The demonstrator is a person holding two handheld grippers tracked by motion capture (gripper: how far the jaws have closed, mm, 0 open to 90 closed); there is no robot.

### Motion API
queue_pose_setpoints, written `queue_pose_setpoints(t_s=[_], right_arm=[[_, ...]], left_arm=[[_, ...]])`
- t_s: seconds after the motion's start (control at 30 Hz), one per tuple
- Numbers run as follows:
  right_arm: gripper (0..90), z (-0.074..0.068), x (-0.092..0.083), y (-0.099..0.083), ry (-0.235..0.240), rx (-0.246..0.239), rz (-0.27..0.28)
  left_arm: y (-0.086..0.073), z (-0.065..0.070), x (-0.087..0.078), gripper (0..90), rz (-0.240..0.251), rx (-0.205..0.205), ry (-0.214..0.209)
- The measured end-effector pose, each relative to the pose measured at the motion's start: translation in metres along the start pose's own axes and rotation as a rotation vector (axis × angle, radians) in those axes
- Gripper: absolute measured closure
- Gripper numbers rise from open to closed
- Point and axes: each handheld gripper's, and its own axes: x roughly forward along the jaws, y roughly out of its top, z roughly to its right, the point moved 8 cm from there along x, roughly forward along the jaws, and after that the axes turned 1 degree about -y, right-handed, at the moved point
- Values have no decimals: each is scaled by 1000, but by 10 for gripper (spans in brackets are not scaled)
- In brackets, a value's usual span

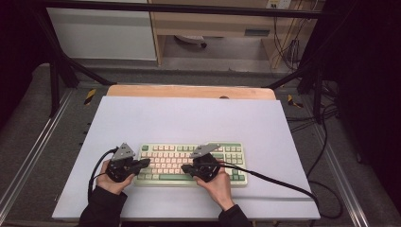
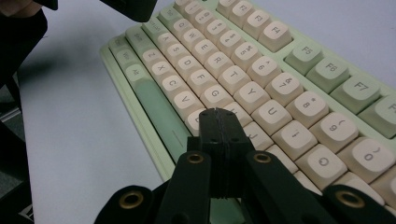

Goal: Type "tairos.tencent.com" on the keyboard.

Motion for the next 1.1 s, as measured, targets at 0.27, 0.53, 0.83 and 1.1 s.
queue_pose_setpoints(t_s=[0.27, 0.53, 0.83, 1.1], right_arm=[[900, 0, 6, -4, 1, -1, -15], [900, 0, 8, -6, -2, -9, -20], [900, 0, 0, -2, -7, -11, -12], [900, 3, -13, 3, -24, -24, 1]], left_arm=[[0, 0, 0, 898, -1, 0, 0], [0, 0, 1, 898, -3, 2, -1], [0, 0, 1, 898, -1, 0, -2], [0, 0, 0, 898, 1, 0, -1]])
